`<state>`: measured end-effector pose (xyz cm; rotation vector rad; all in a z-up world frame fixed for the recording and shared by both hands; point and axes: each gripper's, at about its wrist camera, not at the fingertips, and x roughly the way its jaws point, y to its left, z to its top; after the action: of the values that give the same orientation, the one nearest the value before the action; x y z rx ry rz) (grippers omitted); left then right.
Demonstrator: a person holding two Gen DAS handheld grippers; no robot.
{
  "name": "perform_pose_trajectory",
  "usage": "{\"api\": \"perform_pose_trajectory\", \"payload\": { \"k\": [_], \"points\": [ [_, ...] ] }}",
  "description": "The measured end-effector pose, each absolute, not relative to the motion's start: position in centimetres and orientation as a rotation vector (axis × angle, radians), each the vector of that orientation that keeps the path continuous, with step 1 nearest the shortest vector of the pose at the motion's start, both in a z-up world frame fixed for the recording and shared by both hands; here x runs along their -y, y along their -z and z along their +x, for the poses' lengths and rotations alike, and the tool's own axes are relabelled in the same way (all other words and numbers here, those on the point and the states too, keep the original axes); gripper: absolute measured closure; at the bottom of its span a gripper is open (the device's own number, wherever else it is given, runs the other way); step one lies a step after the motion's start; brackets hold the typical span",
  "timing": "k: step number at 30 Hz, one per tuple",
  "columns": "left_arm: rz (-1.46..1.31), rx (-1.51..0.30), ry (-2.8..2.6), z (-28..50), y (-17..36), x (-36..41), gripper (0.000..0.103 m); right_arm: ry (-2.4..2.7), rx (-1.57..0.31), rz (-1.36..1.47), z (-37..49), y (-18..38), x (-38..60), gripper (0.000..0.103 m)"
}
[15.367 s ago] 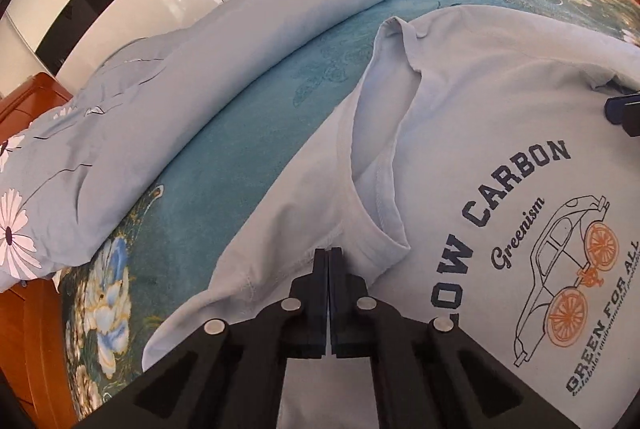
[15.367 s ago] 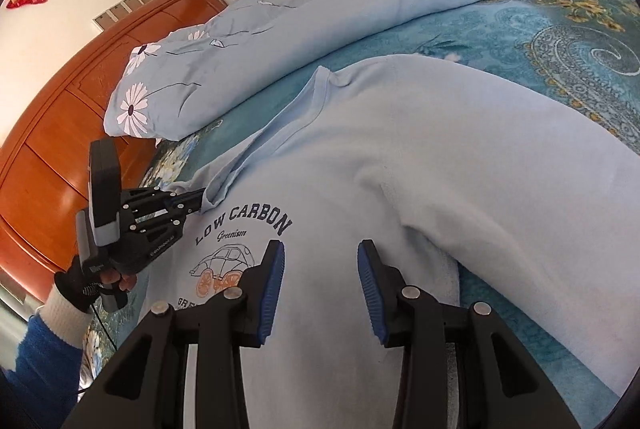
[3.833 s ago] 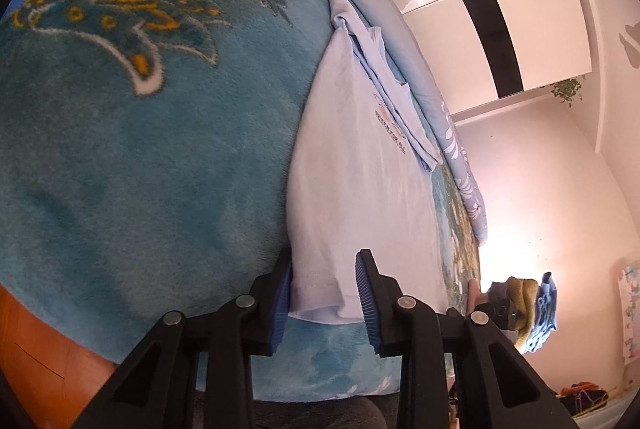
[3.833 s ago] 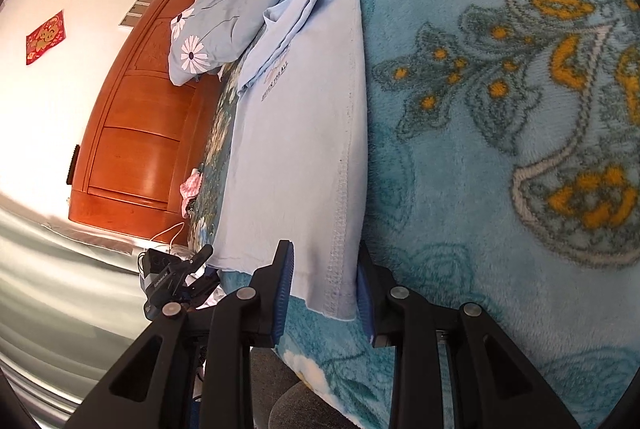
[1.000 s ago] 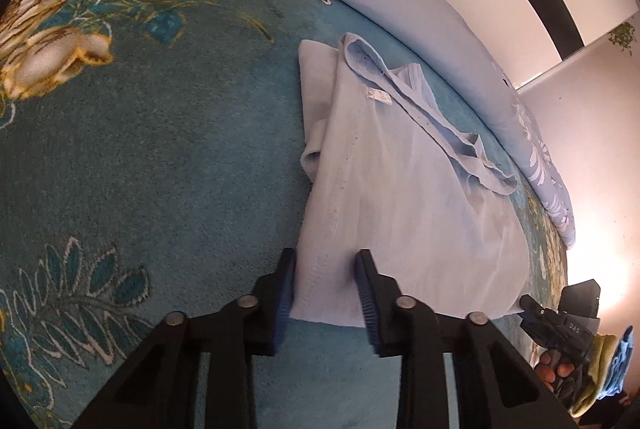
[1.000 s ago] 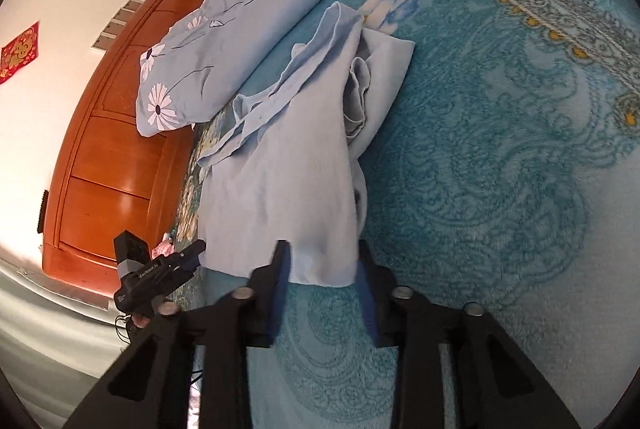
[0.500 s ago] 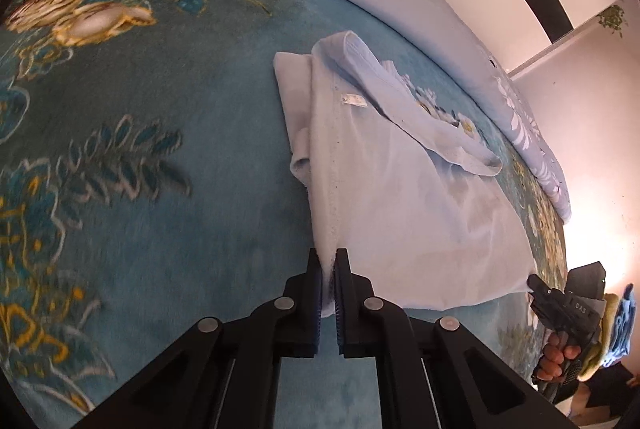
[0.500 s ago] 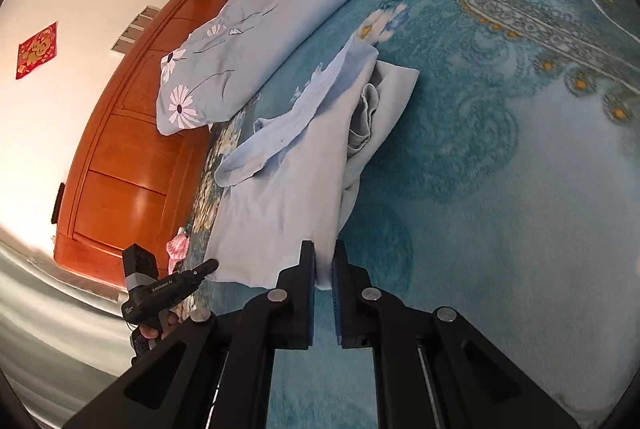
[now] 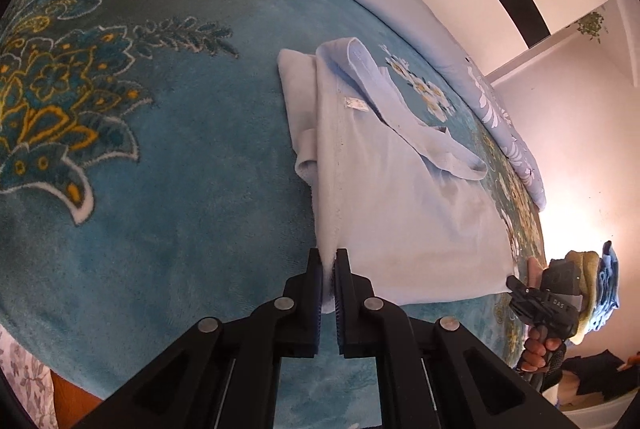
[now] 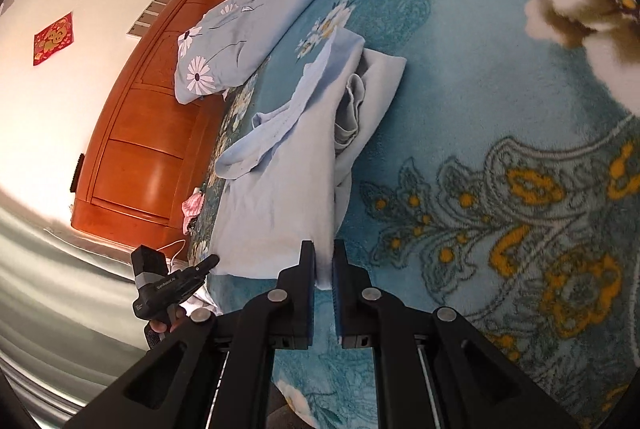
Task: Fold clothes
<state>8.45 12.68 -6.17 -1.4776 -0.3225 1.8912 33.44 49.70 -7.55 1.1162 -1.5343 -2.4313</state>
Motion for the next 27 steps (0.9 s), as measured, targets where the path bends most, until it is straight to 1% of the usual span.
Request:
{"api": "perform_pose_trajectory", "payload": {
  "k": [2,5,7,8,9,12,14,16,20,22,27],
  "points": [
    [-1.493,0.339,-1.885,8.7,6.9,-12.3,0.094,2.446,1.517,1.136,33.3,7.8,-49.6,0.095],
    [-1.472,0.352,-1.859,8.8,6.9,-11.9,0.093,2.454,1.484,1.169,33.3,8.1,-49.3,0.095],
    [-1.444,0.330,-1.849,8.7,6.3,-11.6,0.083,2.460,1.456,1.186,33.4,8.2,-49.3,0.092],
    [-1.424,0.295,-1.859,8.5,5.9,-12.5,0.074,2.471,1.439,1.195,33.5,8.0,-49.3,0.092],
    [-1.405,0.244,-1.885,8.2,5.4,-12.9,0.067,2.483,1.419,1.203,33.6,7.8,-49.4,0.091],
    [-1.355,0.094,-1.982,6.6,4.0,-13.8,0.066,2.559,1.342,1.226,33.7,6.7,-50.5,0.091],
    [-1.338,0.038,-2.021,4.6,3.8,-15.3,0.066,2.611,1.309,1.235,32.9,6.0,-51.9,0.091],
    [-1.321,-0.013,-2.056,2.5,3.6,-17.0,0.066,2.652,1.302,1.230,31.1,5.3,-53.5,0.091],
    [-1.332,-0.172,-2.082,-1.7,4.1,-20.4,0.066,2.721,1.197,1.266,25.6,4.8,-55.5,0.091],
    [-1.348,-0.239,-2.055,-3.2,4.7,-22.2,0.066,2.740,1.144,1.317,22.8,5.1,-56.4,0.089],
    [-1.308,-0.209,-1.961,-5.0,5.2,-24.6,0.066,2.733,1.002,1.430,17.9,6.8,-57.3,0.089]
  ]
}}
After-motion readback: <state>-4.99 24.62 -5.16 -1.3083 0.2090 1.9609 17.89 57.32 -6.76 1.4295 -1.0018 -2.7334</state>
